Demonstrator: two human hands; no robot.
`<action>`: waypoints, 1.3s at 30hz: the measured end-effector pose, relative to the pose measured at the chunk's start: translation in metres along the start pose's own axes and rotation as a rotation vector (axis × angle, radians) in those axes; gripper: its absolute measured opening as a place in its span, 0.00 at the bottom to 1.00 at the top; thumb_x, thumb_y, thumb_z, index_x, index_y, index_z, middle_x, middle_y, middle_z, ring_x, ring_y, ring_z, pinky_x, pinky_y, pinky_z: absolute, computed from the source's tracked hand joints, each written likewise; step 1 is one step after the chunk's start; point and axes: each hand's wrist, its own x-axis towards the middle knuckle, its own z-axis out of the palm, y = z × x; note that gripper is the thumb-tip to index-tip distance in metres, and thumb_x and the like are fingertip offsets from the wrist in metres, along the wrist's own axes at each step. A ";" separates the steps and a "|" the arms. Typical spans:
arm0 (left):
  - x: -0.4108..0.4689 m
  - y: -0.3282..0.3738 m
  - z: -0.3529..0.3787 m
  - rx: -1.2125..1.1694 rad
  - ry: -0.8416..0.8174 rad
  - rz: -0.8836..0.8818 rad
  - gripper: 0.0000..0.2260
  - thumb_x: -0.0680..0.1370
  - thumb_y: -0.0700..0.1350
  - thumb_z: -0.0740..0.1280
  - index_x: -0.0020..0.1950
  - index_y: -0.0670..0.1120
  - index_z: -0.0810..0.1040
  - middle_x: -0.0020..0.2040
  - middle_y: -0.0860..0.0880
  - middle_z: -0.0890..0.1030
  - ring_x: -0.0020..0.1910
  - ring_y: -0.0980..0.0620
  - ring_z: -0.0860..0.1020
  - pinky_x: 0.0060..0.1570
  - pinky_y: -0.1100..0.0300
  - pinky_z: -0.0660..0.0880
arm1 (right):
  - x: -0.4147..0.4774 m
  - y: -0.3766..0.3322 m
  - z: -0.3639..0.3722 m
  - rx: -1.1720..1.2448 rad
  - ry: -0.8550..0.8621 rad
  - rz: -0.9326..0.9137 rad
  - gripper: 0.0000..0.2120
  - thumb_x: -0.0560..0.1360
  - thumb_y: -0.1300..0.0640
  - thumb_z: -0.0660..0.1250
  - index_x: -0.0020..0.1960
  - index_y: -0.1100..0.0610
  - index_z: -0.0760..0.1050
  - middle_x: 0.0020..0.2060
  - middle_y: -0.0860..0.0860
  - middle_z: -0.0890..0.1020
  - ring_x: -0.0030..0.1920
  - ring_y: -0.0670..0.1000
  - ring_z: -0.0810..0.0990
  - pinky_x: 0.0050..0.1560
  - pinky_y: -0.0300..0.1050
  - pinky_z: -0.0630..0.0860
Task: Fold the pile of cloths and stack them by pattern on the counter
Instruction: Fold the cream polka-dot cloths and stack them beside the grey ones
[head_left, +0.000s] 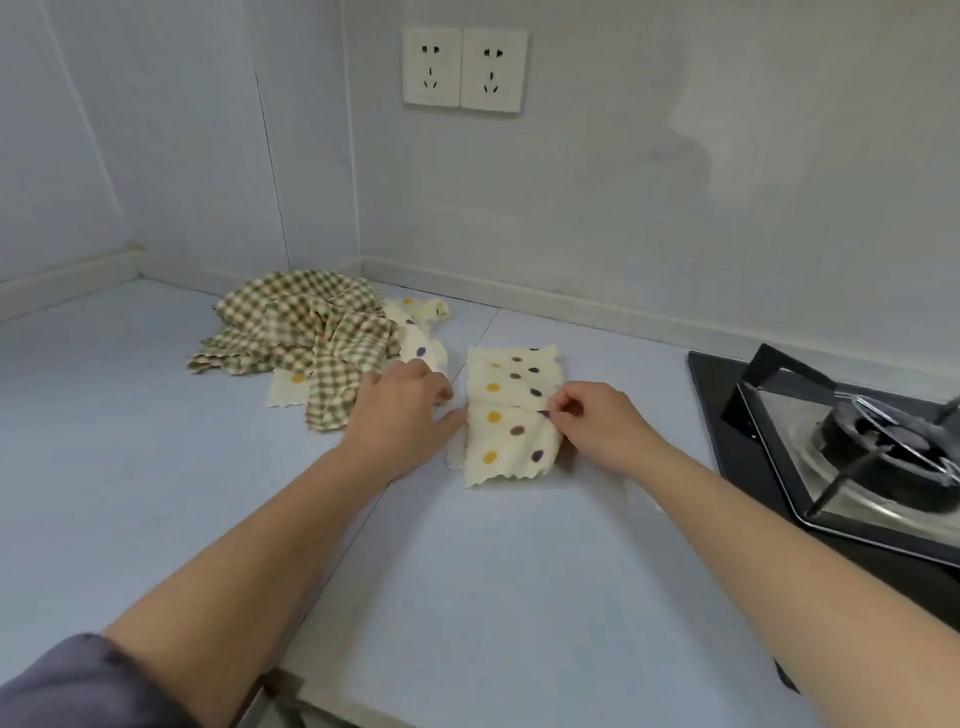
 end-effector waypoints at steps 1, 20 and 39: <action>-0.006 0.005 0.001 -0.020 -0.045 0.012 0.12 0.77 0.55 0.66 0.55 0.52 0.79 0.52 0.53 0.76 0.56 0.51 0.73 0.55 0.54 0.61 | -0.014 -0.001 0.000 0.007 0.005 0.010 0.06 0.76 0.61 0.63 0.42 0.53 0.76 0.38 0.46 0.79 0.39 0.46 0.75 0.36 0.29 0.68; -0.035 0.014 -0.013 -0.041 0.060 0.245 0.08 0.69 0.31 0.67 0.39 0.45 0.77 0.34 0.51 0.75 0.29 0.50 0.71 0.26 0.65 0.59 | -0.088 -0.006 0.002 -0.258 0.247 -0.018 0.08 0.80 0.50 0.58 0.52 0.44 0.76 0.42 0.41 0.82 0.36 0.44 0.75 0.45 0.43 0.74; -0.027 0.025 -0.042 0.031 -0.182 0.294 0.02 0.78 0.46 0.65 0.50 0.50 0.76 0.39 0.55 0.73 0.37 0.52 0.73 0.31 0.62 0.61 | -0.092 0.019 -0.019 -0.237 0.344 -0.069 0.06 0.73 0.58 0.69 0.44 0.49 0.73 0.39 0.44 0.73 0.39 0.45 0.72 0.45 0.42 0.64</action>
